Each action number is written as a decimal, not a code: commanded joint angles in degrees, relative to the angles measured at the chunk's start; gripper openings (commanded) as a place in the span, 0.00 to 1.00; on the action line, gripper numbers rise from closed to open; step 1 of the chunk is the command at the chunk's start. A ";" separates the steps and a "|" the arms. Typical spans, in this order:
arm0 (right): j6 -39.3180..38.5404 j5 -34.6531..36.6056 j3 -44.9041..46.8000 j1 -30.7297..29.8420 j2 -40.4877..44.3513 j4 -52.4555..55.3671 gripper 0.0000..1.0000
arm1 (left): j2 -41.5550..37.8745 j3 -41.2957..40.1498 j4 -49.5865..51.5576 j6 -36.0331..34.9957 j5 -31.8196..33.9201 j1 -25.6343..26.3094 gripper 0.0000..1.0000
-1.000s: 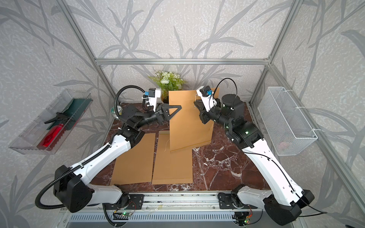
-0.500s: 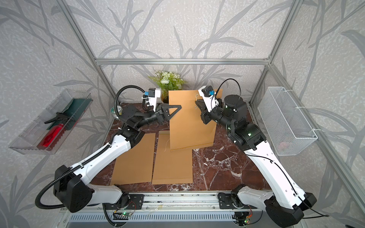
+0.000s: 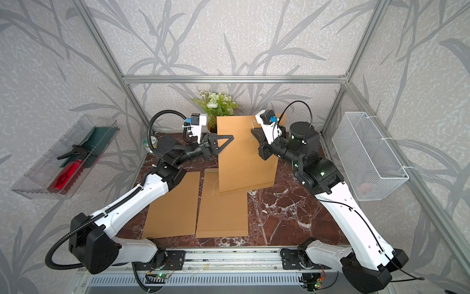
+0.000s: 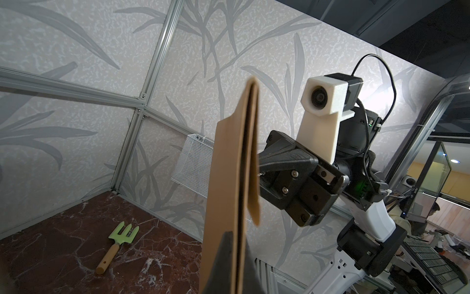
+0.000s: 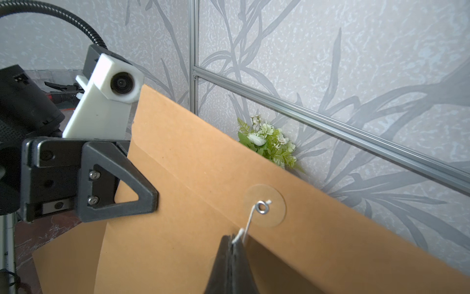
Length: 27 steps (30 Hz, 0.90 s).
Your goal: Open the file bag
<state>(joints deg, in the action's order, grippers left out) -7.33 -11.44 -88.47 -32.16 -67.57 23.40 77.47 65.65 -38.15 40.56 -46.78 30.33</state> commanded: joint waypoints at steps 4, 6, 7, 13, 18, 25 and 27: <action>1.77 -2.73 -2.67 -0.33 -1.29 -1.75 0.00 | -0.18 0.27 -3.06 0.53 -0.67 -0.09 0.00; 2.29 -3.44 -2.98 -0.37 -1.75 -2.26 0.00 | 0.00 0.19 -3.80 1.01 -0.76 -0.09 0.00; 2.54 -3.86 -3.10 -0.39 -1.93 -2.45 0.00 | 0.06 0.11 -4.23 1.19 -0.85 -0.10 0.00; 4.63 -6.60 -3.40 -0.57 -3.26 -4.03 0.00 | 0.34 0.01 -5.93 2.29 -0.61 -0.09 0.00; 6.78 -7.33 -0.48 -1.35 -2.96 -6.66 0.00 | 0.40 -0.01 -7.18 2.90 0.20 -0.13 0.00; 7.97 -7.93 1.48 -2.46 -3.16 -8.04 0.00 | 0.74 0.14 -8.36 3.65 0.20 -0.16 0.00; 7.99 -7.94 1.70 -2.90 -3.27 -8.02 0.00 | 0.65 0.01 -8.51 3.57 0.43 -0.25 0.00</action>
<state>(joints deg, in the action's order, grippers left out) -0.36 -18.39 -87.44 -34.26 -70.78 17.72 78.24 65.58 -42.59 43.22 -46.35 30.24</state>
